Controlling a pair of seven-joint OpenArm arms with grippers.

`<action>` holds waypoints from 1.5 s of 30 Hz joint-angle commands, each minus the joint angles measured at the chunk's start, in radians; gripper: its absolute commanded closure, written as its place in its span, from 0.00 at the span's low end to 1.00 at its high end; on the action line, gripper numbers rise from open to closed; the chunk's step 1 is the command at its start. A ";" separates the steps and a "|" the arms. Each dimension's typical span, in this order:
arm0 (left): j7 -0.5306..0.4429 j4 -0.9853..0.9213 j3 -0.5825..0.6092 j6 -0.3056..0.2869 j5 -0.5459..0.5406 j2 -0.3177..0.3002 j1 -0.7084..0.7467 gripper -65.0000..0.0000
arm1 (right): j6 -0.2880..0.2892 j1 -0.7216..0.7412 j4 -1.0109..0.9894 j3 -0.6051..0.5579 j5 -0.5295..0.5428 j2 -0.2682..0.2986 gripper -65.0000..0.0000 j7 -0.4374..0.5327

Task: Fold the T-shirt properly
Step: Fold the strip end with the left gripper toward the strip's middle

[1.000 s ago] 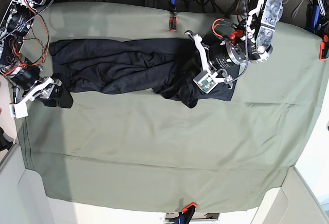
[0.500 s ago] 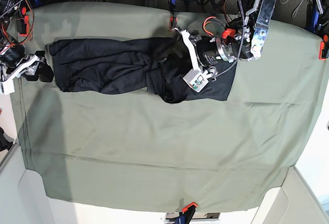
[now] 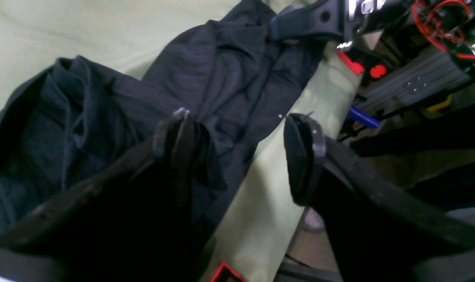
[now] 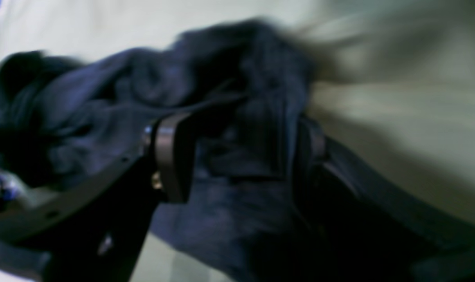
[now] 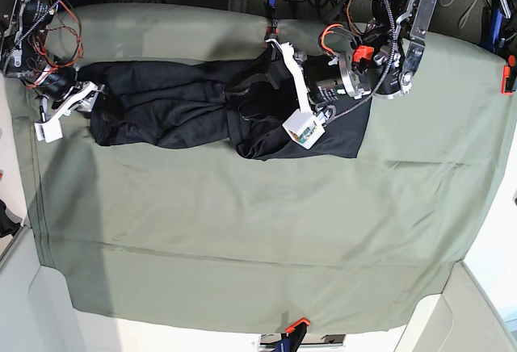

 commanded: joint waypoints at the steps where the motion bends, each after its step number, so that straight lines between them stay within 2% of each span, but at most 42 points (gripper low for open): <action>1: -0.021 0.024 -0.003 -0.017 -0.023 -0.003 -0.010 0.41 | 0.003 0.005 0.009 -0.001 0.002 0.003 0.44 -0.027; 7: -0.018 0.050 -0.021 -0.017 -0.023 -0.009 -0.007 0.41 | 0.006 0.005 0.032 -0.001 0.008 -0.026 0.44 -0.027; 9: -0.018 0.070 -0.043 -0.017 -0.031 -0.009 -0.003 0.41 | 0.006 0.006 0.038 0.000 0.007 -0.033 0.47 -0.025; 11: -0.017 0.096 -0.067 -0.017 -0.049 -0.009 -0.002 0.41 | 0.006 0.013 0.038 0.000 0.003 -0.035 0.64 -0.024; 13: -0.017 0.124 -0.087 -0.017 -0.061 -0.009 -0.002 0.41 | 0.006 0.019 0.038 0.000 -0.014 -0.037 0.90 -0.012; 14: -0.016 0.138 -0.095 -0.017 -0.064 -0.009 -0.001 0.41 | 0.006 0.019 0.038 0.000 -0.031 -0.036 1.00 0.004; 18: 0.013 0.173 -0.122 -0.017 -0.112 -0.009 -0.001 0.41 | 0.005 0.029 0.038 0.021 -0.111 -0.036 1.00 0.079; 23: 0.024 0.175 -0.112 -0.017 -0.135 -0.009 0.015 0.41 | 0.003 0.063 0.038 0.112 -0.107 -0.036 1.00 0.082; 28: 0.027 0.175 -0.040 -0.017 -0.145 -0.009 0.039 0.41 | 0.003 0.066 0.038 0.142 -0.082 -0.036 1.00 0.080; 32: 0.026 0.175 0.069 -0.017 -0.162 -0.008 0.045 0.41 | 0.003 0.066 0.038 0.142 -0.082 -0.037 1.00 0.080; 34: 0.015 0.175 0.124 -0.017 -0.105 -0.008 0.045 0.40 | 0.003 0.066 0.038 0.142 -0.082 -0.037 1.00 0.078; 40: -0.153 0.175 0.196 -0.017 0.315 -0.008 0.044 0.35 | 0.003 0.066 0.038 0.142 -0.080 -0.037 1.00 0.065; 42: -0.147 0.175 0.224 -0.017 0.354 -0.009 0.042 0.35 | 0.003 0.066 0.038 0.142 -0.074 -0.037 1.00 0.065; 45: -0.083 0.175 0.329 -0.017 0.349 -0.008 0.043 0.35 | 0.003 0.066 0.038 0.142 -0.069 -0.037 1.00 0.066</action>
